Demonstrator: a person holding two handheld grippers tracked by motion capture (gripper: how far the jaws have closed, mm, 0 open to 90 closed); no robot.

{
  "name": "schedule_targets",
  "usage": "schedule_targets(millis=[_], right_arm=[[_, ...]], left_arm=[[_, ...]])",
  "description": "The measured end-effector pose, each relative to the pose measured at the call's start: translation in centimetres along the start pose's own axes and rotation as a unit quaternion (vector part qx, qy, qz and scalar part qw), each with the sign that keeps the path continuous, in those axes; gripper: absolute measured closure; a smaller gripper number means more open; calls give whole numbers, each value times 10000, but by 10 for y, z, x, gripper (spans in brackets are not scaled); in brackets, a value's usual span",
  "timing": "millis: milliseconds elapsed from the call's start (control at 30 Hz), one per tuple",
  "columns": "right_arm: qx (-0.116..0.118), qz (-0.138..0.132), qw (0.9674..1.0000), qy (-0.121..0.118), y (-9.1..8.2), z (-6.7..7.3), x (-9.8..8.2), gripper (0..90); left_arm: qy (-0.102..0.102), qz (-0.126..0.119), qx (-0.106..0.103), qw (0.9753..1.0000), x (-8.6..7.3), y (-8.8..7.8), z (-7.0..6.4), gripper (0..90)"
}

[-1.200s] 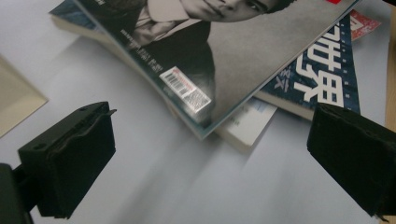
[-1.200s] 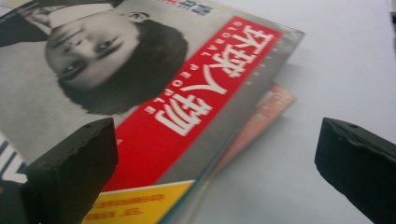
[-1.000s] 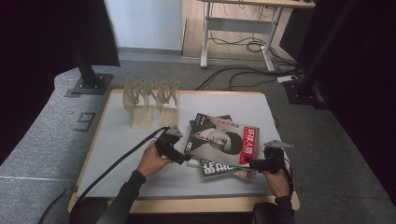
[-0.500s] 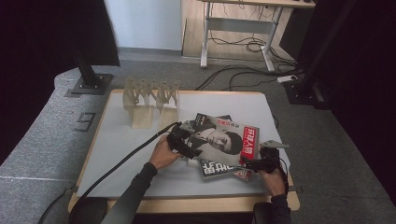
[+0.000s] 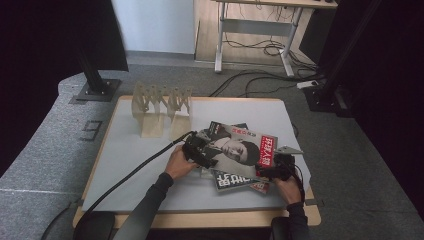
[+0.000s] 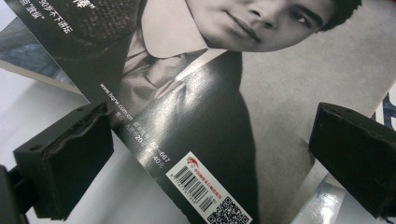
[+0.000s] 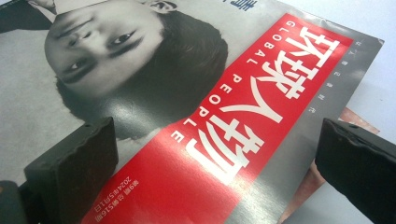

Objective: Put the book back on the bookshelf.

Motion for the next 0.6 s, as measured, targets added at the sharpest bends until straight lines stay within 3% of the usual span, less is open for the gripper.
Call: schedule_targets(millis=[300, 600], right_arm=[[-25, -20, 10000, -25, 0, 3, 0, 0], [73, 37, 9997, -225, 0, 19, 0, 0]], left_arm=[[-85, 51, -1, 10000, -6, -1, -2, 0], [-128, 173, -51, 9998, -26, -7, -8, 0]])
Point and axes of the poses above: each handheld gripper's, and its own axes: y roughly forward along the jaws, x roughly out of its top, z roughly to its left, the point moved 10 cm from there along y, roughly forward along the jaws, and after that the axes turned 15 degrees about z, right-handed, at the moved point
